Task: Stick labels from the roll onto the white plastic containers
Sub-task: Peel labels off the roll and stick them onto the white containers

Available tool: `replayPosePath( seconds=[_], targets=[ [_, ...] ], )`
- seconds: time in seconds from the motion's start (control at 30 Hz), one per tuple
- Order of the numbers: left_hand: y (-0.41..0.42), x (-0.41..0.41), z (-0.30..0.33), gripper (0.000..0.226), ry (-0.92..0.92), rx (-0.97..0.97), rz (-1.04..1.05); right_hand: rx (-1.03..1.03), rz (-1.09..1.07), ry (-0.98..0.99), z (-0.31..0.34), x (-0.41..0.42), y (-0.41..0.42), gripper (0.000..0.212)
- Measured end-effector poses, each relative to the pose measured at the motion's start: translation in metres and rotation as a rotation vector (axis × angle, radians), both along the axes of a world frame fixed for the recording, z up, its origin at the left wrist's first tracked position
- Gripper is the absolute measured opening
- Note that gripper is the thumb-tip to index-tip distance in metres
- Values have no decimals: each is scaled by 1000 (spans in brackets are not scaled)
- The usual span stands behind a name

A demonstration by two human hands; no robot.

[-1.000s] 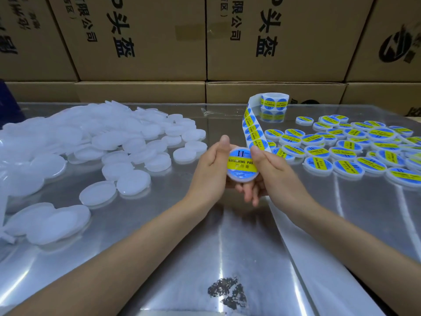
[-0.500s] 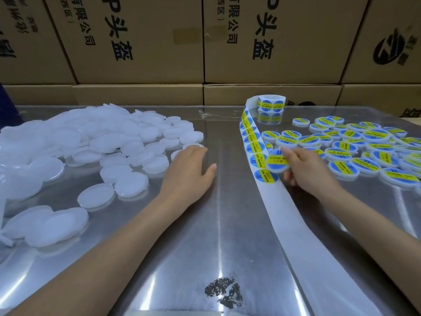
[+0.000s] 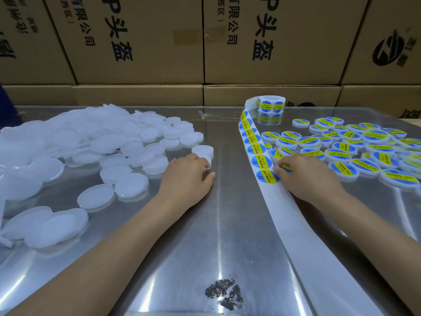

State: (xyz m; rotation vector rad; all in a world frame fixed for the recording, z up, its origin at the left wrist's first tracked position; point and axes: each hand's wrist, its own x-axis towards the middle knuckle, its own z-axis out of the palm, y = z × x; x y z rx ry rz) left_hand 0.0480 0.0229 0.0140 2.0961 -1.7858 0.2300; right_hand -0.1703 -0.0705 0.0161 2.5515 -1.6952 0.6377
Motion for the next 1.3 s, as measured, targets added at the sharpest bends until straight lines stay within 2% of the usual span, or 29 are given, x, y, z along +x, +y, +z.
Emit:
replayPosePath(
  seconds=[0.1,0.23,0.3,0.37,0.43,0.53,0.7,0.9,1.17,1.3],
  targets=[
    [1,-2,0,25,-13,-41,-23,-7,-168,81,0,-5,-3,32],
    [1,-7,1,22,1,-68,-49,17,-213,156,-1,-6,-1,36],
    [2,-9,2,22,-10,-77,-52,-18,-147,103,0,-5,-2,37],
    [1,-11,2,22,-9,-91,-61,-35,14,-50,3,-3,-4,36],
    [2,-13,2,21,2,-104,-77,55,176,-199,4,0,-3,34],
    [2,-14,2,21,28,-120,-141,203,312,-189,-2,3,-2,40],
    [1,-20,-5,21,100,-107,-267,334,402,-346,-2,6,2,49],
    [-7,-22,-12,43,156,-15,-393,306,470,-332,-6,17,11,60],
    [-12,-21,-17,54,62,131,-346,372,491,-336,-8,20,10,66],
    [-12,-21,-17,50,74,104,-376,279,467,-308,-7,20,11,59]
  ],
)
